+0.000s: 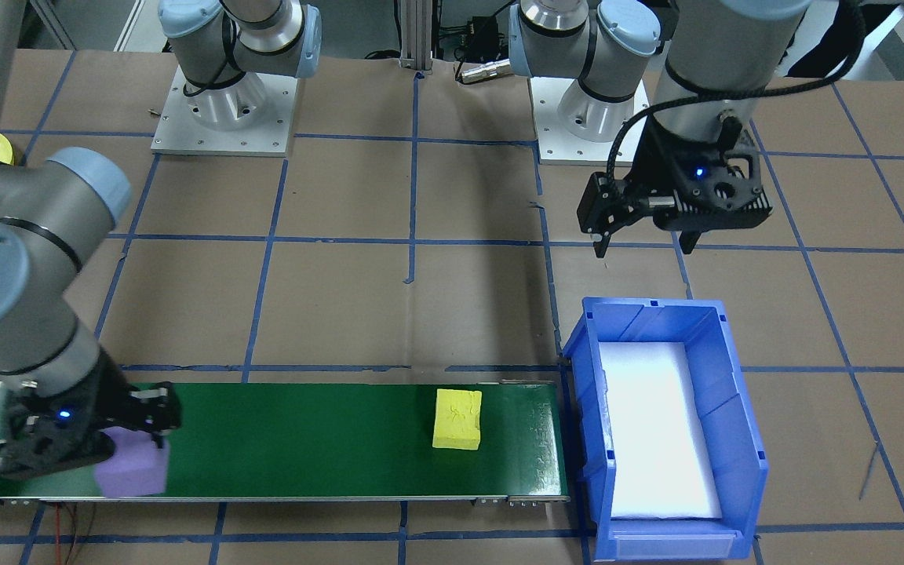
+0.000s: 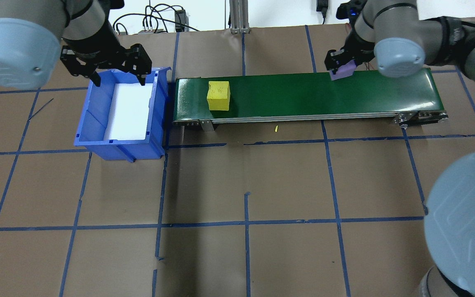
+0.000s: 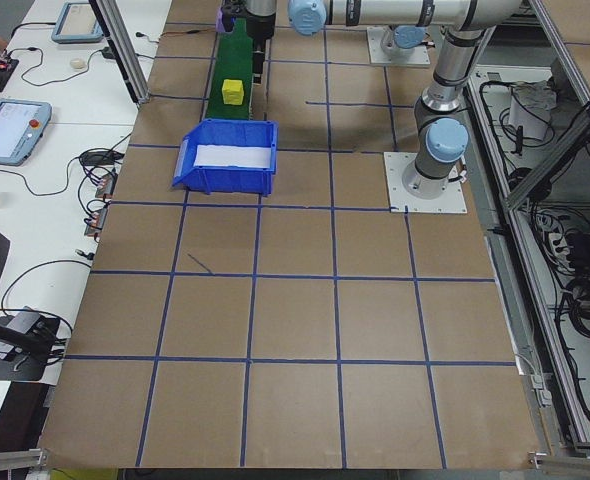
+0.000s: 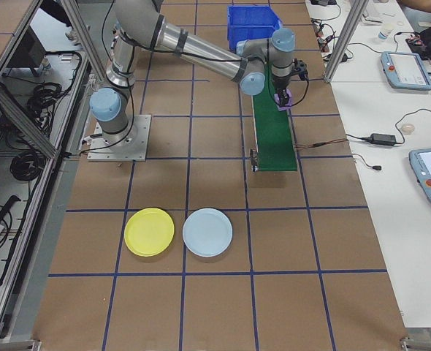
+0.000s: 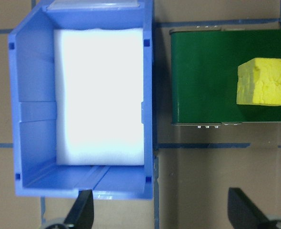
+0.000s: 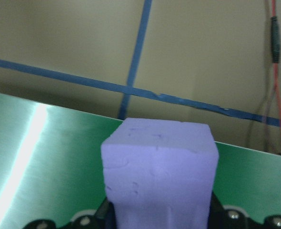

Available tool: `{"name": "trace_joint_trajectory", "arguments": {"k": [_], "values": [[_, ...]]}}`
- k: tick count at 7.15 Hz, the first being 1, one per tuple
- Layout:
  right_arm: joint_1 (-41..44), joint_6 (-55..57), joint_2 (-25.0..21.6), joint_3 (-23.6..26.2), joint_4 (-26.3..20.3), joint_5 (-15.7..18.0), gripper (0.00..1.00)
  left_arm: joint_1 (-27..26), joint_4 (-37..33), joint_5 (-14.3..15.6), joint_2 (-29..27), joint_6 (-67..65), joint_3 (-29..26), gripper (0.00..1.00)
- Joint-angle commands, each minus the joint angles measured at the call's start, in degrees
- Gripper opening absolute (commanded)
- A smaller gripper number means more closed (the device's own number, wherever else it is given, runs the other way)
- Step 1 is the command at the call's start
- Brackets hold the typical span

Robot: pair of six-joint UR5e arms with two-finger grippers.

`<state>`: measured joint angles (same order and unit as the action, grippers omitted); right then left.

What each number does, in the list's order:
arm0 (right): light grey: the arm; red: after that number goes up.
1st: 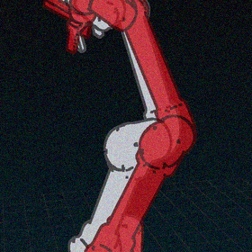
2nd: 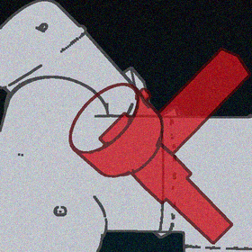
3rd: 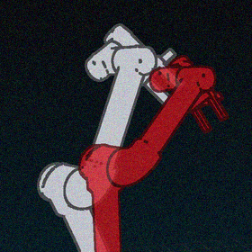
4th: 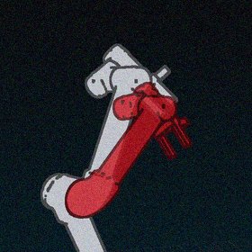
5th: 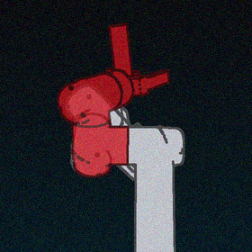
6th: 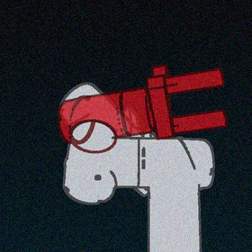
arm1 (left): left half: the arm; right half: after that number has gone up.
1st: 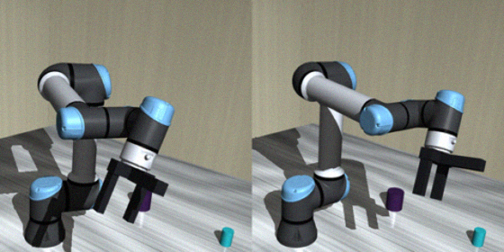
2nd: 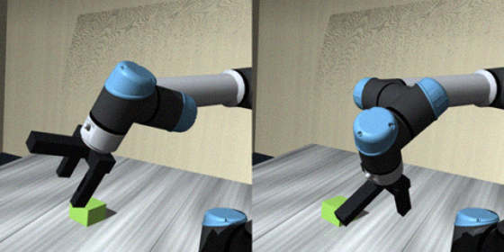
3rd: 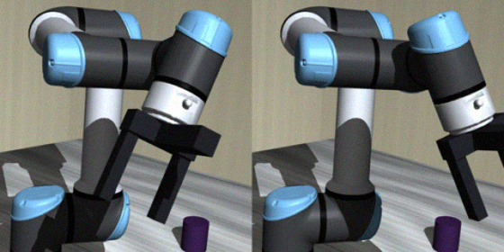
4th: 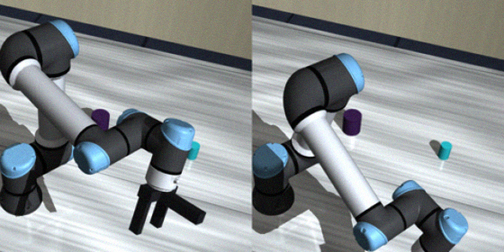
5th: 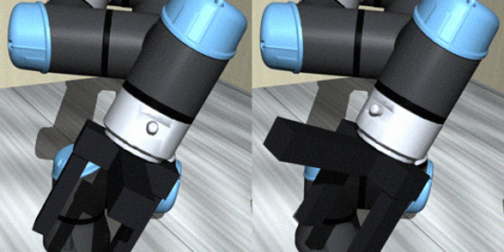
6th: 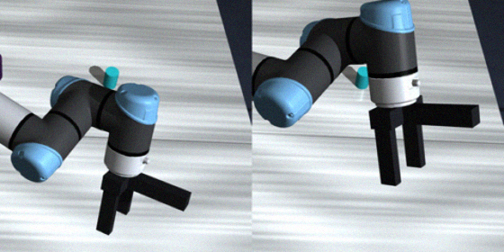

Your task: Move block left to right into plate

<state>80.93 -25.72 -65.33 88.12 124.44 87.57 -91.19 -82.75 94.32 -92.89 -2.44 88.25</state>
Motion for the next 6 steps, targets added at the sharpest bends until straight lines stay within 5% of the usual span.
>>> {"name": "trace_joint_trajectory", "arguments": {"k": [1, 3, 6], "values": [[-15.37, -29.34, -6.01, 2.92, -2.17, 4.35, 0.42, 0.49, -5.2, -0.01, 1.67, 0.06, 2.26, 1.0], [-31.2, -50.47, -5.77, 5.21, -2.45, 3.31, 0.42, 0.05, -5.4, -0.46, 3.41, -0.81, 2.36, 1.0], [-47.82, -58.55, -3.93, 12.4, -2.19, 0.67, 0.45, 2.24, -9.01, -2.12, 4.3, -0.29, 1.4, 1.0]]}}
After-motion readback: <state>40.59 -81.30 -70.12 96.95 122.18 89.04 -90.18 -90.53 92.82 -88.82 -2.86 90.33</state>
